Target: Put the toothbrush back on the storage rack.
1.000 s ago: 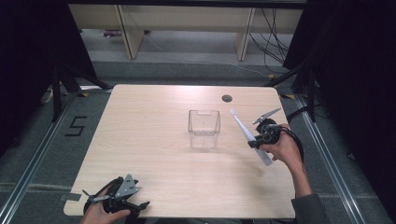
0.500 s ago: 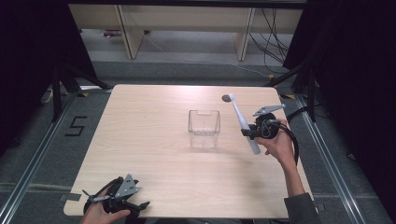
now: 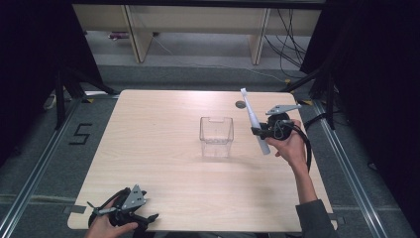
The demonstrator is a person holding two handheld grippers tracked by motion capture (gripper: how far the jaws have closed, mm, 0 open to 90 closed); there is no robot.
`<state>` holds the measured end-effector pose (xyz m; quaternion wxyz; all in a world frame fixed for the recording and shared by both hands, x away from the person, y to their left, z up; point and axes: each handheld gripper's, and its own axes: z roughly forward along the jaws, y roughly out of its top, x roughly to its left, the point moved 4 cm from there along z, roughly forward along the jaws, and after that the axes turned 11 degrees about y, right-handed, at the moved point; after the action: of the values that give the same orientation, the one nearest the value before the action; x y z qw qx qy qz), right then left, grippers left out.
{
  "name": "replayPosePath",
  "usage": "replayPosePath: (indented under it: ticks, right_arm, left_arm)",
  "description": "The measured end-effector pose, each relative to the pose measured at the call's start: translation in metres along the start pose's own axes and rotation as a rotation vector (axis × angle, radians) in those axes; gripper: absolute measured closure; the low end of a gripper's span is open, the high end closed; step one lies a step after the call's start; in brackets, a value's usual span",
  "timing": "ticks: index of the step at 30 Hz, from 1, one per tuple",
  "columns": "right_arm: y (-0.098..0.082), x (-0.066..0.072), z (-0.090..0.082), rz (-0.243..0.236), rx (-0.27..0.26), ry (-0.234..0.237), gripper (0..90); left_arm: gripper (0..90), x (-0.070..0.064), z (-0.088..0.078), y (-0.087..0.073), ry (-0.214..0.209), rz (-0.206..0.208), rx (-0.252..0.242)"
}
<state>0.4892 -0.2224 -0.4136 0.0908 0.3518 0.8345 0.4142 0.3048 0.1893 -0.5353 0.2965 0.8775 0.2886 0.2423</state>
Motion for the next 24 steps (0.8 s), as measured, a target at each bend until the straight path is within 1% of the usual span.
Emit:
replayPosePath:
  ticks: [1, 2, 3, 4, 6, 7, 8, 10, 11, 12, 13, 14, 16, 17, 18, 19, 20, 21, 22, 23, 24]
  right_arm:
    - [0.0, 0.0, 0.0, 0.0, 0.0, 0.0, 67.0]
    - [0.004, 0.001, 0.0, -0.005, 0.007, 0.001, 67.0]
    - [0.005, 0.002, 0.001, 0.007, -0.004, 0.006, 67.0]
    - [0.008, 0.001, 0.002, -0.016, -0.007, 0.012, 67.0]
    - [0.01, 0.001, 0.001, -0.012, -0.004, 0.004, 67.0]
    - [0.011, 0.002, 0.003, -0.003, -0.017, 0.005, 67.0]
    - [0.016, 0.003, 0.003, -0.025, -0.015, 0.016, 67.0]
    - [0.021, 0.006, 0.006, -0.03, -0.033, 0.017, 67.0]
    - [0.023, 0.007, 0.006, -0.039, -0.025, 0.028, 67.0]
    - [0.026, 0.009, 0.007, -0.038, -0.026, 0.03, 67.0]
    - [0.027, 0.012, 0.007, -0.025, -0.024, 0.033, 67.1]
    - [0.03, 0.013, 0.008, -0.031, -0.028, 0.034, 67.0]
    - [0.035, 0.015, 0.01, -0.042, -0.056, 0.042, 67.0]
    - [0.035, 0.015, 0.01, -0.042, -0.056, 0.042, 67.0]
    - [0.037, 0.016, 0.011, -0.043, -0.062, 0.052, 67.0]
    - [0.039, 0.017, 0.011, -0.052, -0.064, 0.049, 67.1]
    - [0.043, 0.021, 0.012, -0.049, -0.073, 0.062, 67.0]
    - [0.046, 0.022, 0.013, -0.057, -0.085, 0.073, 67.0]
    - [0.046, 0.022, 0.013, -0.057, -0.085, 0.073, 67.0]
    - [0.05, 0.024, 0.015, -0.063, -0.103, 0.089, 67.0]
    - [0.05, 0.024, 0.015, -0.063, -0.103, 0.089, 67.0]
  left_arm:
    - [15.6, 0.0, 0.0, 0.0, 0.0, 0.0, 0.0]
    - [15.6, 0.0, 0.0, 0.0, -0.001, 0.001, 0.0]
    - [15.6, 0.0, 0.0, 0.0, 0.0, 0.001, -0.001]
    - [15.6, 0.0, 0.0, 0.0, -0.001, 0.003, 0.001]
    - [15.6, 0.001, 0.0, -0.001, 0.001, 0.007, 0.005]
    - [15.6, 0.001, 0.0, -0.001, 0.001, 0.008, 0.006]
    - [15.6, 0.0, 0.0, 0.0, -0.001, 0.002, 0.0]
    - [15.6, 0.0, 0.0, 0.0, 0.0, -0.003, -0.001]
    - [15.6, 0.0, 0.0, 0.0, 0.0, -0.003, -0.001]
    - [15.6, 0.001, 0.0, 0.0, 0.0, 0.005, 0.005]
    - [15.6, 0.001, 0.0, 0.0, 0.0, 0.005, 0.005]
    - [15.6, 0.001, 0.0, 0.0, 0.001, 0.005, 0.005]
    - [15.6, 0.0, 0.0, 0.0, 0.001, -0.004, 0.001]
    - [15.6, 0.0, 0.0, 0.0, 0.001, -0.004, 0.001]
    - [15.6, -0.001, 0.0, 0.0, 0.0, -0.016, 0.001]
    - [15.6, -0.001, 0.0, 0.0, 0.0, -0.013, 0.002]
    - [15.6, -0.001, 0.0, 0.0, 0.0, -0.013, 0.002]
    - [15.6, 0.0, 0.0, -0.001, 0.0, -0.008, 0.003]
    - [15.6, 0.0, 0.0, -0.001, 0.0, -0.008, 0.003]
    - [15.6, 0.0, 0.0, -0.001, 0.002, -0.006, 0.007]
    - [15.6, 0.0, 0.0, -0.001, 0.002, -0.006, 0.007]
